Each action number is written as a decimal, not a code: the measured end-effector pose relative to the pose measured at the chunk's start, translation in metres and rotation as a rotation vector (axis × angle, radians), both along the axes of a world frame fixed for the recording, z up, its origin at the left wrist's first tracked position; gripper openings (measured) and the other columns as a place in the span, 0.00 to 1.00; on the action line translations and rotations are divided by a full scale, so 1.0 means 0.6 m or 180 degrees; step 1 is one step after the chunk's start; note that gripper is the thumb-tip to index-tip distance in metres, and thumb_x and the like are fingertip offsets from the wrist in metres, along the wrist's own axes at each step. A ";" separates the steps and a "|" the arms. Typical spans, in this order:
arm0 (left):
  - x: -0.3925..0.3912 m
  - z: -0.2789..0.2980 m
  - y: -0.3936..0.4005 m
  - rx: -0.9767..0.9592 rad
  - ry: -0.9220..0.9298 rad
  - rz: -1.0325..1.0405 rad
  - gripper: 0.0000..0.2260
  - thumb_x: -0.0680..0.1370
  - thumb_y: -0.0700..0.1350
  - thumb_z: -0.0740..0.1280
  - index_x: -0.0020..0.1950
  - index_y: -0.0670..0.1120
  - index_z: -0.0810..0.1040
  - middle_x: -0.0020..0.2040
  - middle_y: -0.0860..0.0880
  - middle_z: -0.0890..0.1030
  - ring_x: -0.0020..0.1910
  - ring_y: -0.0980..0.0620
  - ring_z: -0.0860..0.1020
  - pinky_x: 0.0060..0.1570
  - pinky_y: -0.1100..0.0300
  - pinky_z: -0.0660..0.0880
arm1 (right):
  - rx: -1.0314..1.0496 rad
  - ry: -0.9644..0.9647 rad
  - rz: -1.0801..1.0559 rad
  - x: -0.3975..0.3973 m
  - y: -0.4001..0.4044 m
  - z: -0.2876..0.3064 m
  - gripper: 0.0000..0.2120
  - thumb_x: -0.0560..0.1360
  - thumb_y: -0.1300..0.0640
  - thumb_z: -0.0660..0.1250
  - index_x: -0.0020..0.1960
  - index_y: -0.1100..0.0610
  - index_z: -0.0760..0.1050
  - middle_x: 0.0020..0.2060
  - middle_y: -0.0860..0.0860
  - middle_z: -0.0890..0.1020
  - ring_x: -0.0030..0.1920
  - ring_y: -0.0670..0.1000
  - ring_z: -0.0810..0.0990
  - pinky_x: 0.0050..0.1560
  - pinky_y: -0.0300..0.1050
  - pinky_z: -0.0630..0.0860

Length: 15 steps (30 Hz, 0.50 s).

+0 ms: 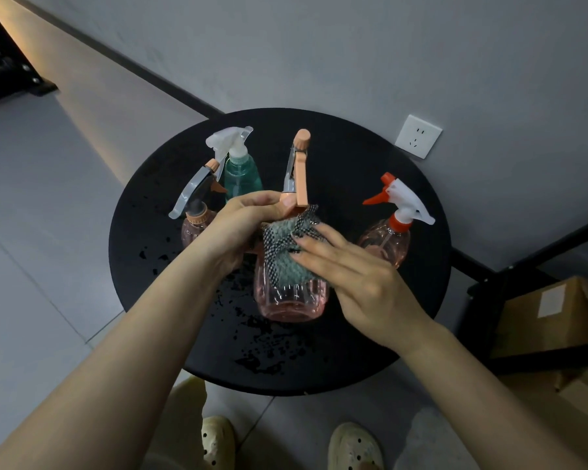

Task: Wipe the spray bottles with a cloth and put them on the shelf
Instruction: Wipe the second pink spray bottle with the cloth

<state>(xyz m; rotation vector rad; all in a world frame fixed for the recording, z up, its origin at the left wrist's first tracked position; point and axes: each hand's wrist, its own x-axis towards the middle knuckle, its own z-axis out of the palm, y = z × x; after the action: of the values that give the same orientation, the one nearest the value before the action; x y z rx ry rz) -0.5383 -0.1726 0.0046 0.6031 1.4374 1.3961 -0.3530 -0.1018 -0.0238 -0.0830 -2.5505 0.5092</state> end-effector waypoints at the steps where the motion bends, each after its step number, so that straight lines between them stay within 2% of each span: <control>1: 0.000 0.001 0.000 0.0001 0.0014 0.0016 0.04 0.66 0.46 0.70 0.38 0.48 0.83 0.36 0.49 0.82 0.36 0.52 0.79 0.45 0.56 0.75 | 0.0084 -0.0009 0.0045 0.002 -0.002 0.000 0.25 0.70 0.78 0.65 0.64 0.61 0.74 0.65 0.52 0.72 0.70 0.57 0.68 0.66 0.48 0.71; 4: 0.001 0.007 -0.002 -0.0029 0.0149 0.0150 0.04 0.74 0.42 0.66 0.42 0.47 0.80 0.30 0.54 0.80 0.28 0.59 0.77 0.29 0.67 0.73 | 0.0410 -0.0052 0.0214 0.010 -0.009 -0.001 0.22 0.70 0.77 0.65 0.61 0.62 0.76 0.63 0.54 0.77 0.69 0.57 0.69 0.63 0.51 0.73; 6: -0.002 0.010 -0.004 -0.0104 0.0263 0.0223 0.05 0.76 0.43 0.65 0.42 0.48 0.79 0.27 0.55 0.79 0.24 0.61 0.75 0.23 0.69 0.70 | 0.0648 -0.0110 0.0371 0.017 -0.016 -0.002 0.19 0.72 0.75 0.65 0.60 0.62 0.78 0.62 0.54 0.78 0.68 0.57 0.70 0.64 0.52 0.72; 10: -0.006 0.009 -0.004 -0.0109 0.0302 0.0272 0.05 0.75 0.44 0.66 0.41 0.49 0.80 0.28 0.55 0.79 0.26 0.60 0.75 0.24 0.68 0.71 | 0.0856 -0.0199 0.0562 0.025 -0.017 -0.004 0.17 0.74 0.72 0.64 0.60 0.60 0.78 0.62 0.52 0.77 0.69 0.56 0.68 0.64 0.53 0.72; 13: -0.003 0.007 -0.002 -0.0140 0.0294 0.0192 0.04 0.75 0.45 0.66 0.41 0.49 0.80 0.29 0.55 0.79 0.26 0.59 0.75 0.25 0.68 0.71 | 0.0630 -0.0121 0.0448 0.016 -0.011 -0.002 0.21 0.72 0.75 0.63 0.61 0.60 0.77 0.62 0.53 0.77 0.69 0.56 0.69 0.61 0.54 0.74; 15: -0.001 0.005 0.000 -0.0083 0.0238 0.0088 0.03 0.74 0.44 0.67 0.42 0.47 0.80 0.31 0.53 0.80 0.28 0.58 0.76 0.29 0.66 0.72 | 0.0367 -0.0077 0.0315 0.008 -0.006 0.000 0.24 0.70 0.78 0.63 0.63 0.60 0.75 0.64 0.52 0.75 0.69 0.56 0.68 0.60 0.54 0.75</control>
<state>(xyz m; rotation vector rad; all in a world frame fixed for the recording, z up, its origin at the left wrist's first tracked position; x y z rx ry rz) -0.5387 -0.1726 0.0077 0.6266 1.5263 1.3868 -0.3482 -0.1056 -0.0238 0.0796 -2.6115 0.3993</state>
